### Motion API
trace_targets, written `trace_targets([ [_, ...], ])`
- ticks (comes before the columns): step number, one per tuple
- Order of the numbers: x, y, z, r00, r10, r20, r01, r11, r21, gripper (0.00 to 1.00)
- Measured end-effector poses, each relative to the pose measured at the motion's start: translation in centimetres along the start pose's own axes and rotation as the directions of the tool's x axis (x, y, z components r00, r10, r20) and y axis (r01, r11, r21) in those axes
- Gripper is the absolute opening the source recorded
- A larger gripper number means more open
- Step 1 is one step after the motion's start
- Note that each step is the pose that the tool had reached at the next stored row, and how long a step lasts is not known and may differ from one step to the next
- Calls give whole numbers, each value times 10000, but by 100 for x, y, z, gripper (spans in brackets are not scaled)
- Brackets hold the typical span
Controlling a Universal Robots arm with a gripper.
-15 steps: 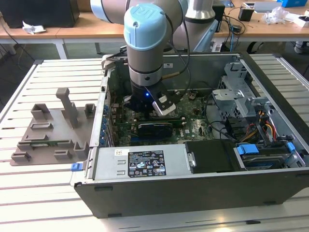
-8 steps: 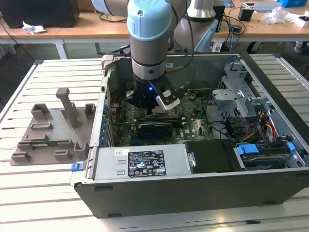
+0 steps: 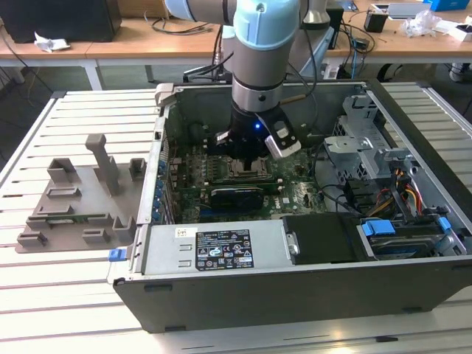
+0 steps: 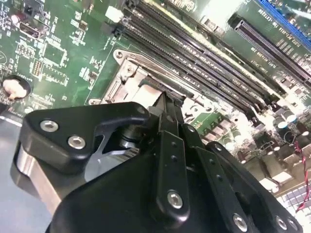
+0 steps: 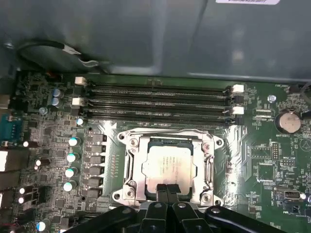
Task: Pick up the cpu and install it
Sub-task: 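Install the second cpu locking lever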
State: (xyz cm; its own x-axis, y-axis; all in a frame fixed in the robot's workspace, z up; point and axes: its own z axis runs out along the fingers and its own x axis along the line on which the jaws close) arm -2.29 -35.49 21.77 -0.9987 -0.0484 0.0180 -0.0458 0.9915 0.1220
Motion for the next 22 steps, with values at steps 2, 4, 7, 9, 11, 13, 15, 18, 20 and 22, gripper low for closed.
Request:
trace_targets([
  [2,-13,113,14,10000,8,-20,-7,9995,323,11],
  [4,-27,229,27,10000,19,-45,-16,9973,739,11],
  [7,-29,271,3,10000,26,-53,-21,9960,891,11],
  [9,-27,291,-145,10000,24,-53,-20,9960,895,11],
  [11,-25,306,-251,10000,23,-51,-19,9960,896,11],
  [13,-22,327,-420,10000,25,-52,-20,9959,899,11],
  [15,-19,343,-550,10000,25,-52,-20,9959,901,11],
  [18,-19,348,-586,10000,25,-49,-21,9960,888,11],
  [20,-19,347,-587,10000,25,-52,-20,9960,889,11],
  [22,-19,348,-587,10000,24,-52,-20,9961,885,11],
])
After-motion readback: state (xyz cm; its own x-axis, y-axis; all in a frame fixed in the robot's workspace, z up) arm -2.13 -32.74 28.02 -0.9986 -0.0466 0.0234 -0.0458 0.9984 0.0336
